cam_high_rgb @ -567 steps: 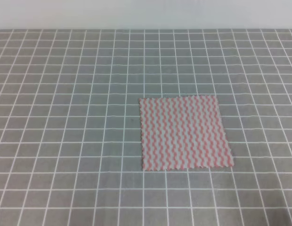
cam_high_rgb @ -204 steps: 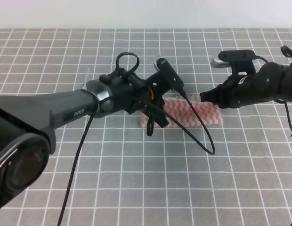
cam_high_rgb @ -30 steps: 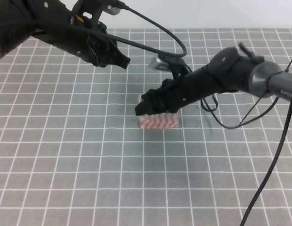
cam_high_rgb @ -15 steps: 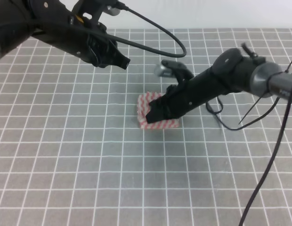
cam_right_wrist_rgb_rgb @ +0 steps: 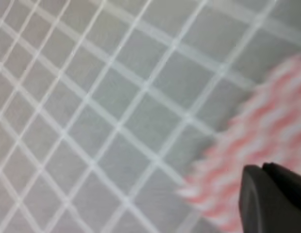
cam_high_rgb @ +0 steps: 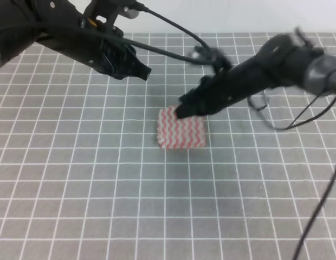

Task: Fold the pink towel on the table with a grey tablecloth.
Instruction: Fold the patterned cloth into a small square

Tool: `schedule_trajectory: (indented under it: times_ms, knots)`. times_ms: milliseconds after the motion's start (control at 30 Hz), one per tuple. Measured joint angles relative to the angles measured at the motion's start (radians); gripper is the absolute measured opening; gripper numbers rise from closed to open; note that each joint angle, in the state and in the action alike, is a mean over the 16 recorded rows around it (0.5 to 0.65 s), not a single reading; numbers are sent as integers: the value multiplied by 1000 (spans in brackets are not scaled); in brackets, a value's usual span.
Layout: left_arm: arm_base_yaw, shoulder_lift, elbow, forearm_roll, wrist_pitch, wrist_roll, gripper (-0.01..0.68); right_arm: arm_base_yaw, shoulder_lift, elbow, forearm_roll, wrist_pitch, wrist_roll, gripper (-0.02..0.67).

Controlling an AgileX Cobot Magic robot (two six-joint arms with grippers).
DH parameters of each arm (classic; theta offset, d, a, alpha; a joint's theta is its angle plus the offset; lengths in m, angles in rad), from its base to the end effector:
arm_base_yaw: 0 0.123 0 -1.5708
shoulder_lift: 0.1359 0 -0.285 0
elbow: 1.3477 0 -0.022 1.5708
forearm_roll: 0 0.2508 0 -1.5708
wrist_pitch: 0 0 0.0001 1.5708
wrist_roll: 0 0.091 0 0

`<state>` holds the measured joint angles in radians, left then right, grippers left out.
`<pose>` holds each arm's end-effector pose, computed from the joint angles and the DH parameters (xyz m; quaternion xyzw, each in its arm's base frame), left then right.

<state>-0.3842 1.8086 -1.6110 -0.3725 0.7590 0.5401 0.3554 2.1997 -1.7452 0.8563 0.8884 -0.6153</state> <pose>0.3761 -0.1767 0.3173 0.3377 0.8628 -0.1390 0.3495 0.4278 0.2157 0.1953 -0.2351 0.8918 0.3378 0.1881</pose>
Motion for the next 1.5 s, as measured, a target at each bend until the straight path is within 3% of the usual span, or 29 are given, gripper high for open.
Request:
schedule_trajectory:
  times_ms: [367, 867, 1233, 1500]
  knots:
    - [-58, 142, 1, -86, 18, 66, -2, -52, 19, -10, -126, -11, 71, -16]
    - [-115, 282, 1, -39, 22, 45, -2, -53, -2, -10, -143, -46, 75, -16]
    - [-114, 31, 9, 47, 19, -11, -2, -53, -193, -11, -158, -90, 75, -17]
    - [-114, -297, 138, 145, -32, -122, -2, -53, -393, 4, -159, -157, 74, -17]
